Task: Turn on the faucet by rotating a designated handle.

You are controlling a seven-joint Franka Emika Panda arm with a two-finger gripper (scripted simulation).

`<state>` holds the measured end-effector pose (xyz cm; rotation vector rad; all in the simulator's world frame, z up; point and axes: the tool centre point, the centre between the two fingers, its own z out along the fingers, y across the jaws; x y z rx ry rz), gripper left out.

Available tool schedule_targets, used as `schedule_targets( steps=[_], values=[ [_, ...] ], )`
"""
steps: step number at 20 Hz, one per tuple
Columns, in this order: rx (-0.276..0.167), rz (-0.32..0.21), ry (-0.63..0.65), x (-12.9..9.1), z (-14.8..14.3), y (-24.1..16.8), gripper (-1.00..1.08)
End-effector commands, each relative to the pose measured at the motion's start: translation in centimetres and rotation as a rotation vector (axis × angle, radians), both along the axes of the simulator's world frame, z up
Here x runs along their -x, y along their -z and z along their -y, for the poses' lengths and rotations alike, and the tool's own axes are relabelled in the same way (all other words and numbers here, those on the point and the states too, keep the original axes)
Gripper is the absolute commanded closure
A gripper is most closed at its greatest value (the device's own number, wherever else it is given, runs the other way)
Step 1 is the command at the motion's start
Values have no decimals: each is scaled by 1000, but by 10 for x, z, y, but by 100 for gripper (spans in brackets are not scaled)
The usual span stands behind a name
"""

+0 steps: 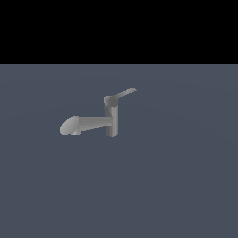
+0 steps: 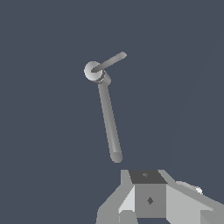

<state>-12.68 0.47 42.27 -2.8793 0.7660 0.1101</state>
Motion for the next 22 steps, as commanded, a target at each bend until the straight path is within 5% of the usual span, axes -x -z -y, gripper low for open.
schedule_targets(
  steps=[1,11,22],
  values=[
    [-9,-16,79,-16,1,11,108],
    [-12,-77,395,-74,10,64,108],
    [33,-123,748,-129,26,132,108]
  ],
)
